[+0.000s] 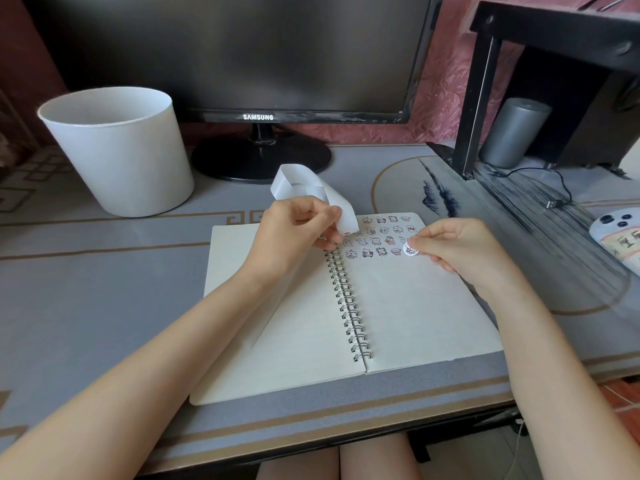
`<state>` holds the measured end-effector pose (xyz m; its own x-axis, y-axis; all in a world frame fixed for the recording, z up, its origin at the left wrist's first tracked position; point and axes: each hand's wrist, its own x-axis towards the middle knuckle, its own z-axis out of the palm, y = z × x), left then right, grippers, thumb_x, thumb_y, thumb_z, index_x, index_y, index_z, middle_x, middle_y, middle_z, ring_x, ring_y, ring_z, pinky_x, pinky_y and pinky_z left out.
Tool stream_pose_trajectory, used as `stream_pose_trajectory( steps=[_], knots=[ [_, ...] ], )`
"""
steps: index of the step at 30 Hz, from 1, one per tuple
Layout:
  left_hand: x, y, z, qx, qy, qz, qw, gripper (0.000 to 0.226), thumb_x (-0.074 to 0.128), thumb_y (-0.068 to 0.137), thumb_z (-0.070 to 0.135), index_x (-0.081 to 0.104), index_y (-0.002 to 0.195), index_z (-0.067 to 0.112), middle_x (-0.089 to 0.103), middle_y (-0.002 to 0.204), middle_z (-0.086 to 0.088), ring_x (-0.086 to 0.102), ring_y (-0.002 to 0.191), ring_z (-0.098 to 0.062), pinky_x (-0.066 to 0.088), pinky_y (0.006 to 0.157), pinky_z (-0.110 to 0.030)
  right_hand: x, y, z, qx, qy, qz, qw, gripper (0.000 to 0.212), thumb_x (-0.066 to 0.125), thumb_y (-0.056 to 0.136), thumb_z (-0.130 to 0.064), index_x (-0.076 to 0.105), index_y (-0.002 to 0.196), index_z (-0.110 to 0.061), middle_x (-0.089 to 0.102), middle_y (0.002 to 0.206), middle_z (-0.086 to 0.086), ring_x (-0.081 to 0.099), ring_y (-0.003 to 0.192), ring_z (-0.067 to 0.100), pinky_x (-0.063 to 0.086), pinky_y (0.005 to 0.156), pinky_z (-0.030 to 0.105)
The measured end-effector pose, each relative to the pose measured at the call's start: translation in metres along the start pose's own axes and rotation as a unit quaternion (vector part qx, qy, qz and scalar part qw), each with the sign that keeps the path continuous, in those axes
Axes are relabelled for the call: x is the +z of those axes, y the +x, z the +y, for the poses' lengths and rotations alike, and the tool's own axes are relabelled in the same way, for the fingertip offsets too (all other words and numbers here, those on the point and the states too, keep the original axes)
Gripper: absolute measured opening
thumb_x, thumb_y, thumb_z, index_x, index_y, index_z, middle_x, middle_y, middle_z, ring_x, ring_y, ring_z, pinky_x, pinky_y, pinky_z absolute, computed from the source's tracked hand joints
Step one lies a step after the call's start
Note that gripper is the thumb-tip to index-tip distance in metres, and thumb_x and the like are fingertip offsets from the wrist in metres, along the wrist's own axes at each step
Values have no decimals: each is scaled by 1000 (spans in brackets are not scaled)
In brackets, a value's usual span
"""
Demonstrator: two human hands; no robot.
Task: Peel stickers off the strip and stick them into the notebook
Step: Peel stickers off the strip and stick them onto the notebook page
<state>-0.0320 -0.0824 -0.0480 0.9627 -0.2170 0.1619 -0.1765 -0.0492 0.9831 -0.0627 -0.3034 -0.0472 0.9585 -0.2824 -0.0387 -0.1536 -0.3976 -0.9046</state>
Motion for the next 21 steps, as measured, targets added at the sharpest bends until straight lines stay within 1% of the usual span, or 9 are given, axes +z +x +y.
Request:
stream_pose_trajectory(
  steps=[4,8,12,17,21],
  knots=[
    [0,0,0,1,-1,1,1000,23,57,94,10,64,72,6,67,70,-7,66,65,-12,58,66,-25,0,0,1,-4,-6,2,1000,7,73,78,-7,67,74,-9,64,63,1,42,37,-1,30,39,9],
    [0,0,-1,0,2,1,1000,23,57,94,11,64,73,6,67,69,-9,66,66,-13,58,67,-26,0,2,3,-7,-12,4,1000,7,74,77,-9,68,73,-10,65,63,0,43,39,-1,30,39,9],
    [-1,1,-2,-1,6,-1,1000,22,57,94,12,65,74,5,68,68,-9,66,64,-13,57,65,-24,1,3,3,-6,-12,4,1000,8,74,77,-8,67,73,-10,64,64,1,43,41,0,30,39,9],
    [-1,1,-1,1,5,-3,1000,22,57,95,12,65,75,5,67,68,-10,65,63,-12,57,65,-23,1,2,3,-15,-20,3,1000,7,72,78,-4,66,75,-7,60,61,1,41,36,-1,30,39,8],
    [0,0,-1,1,2,0,1000,22,57,94,11,65,74,6,67,67,-8,65,63,-12,57,66,-24,4,3,4,-24,-41,10,999,7,72,77,-5,67,75,-8,62,63,1,44,40,-2,33,41,10]
  ],
)
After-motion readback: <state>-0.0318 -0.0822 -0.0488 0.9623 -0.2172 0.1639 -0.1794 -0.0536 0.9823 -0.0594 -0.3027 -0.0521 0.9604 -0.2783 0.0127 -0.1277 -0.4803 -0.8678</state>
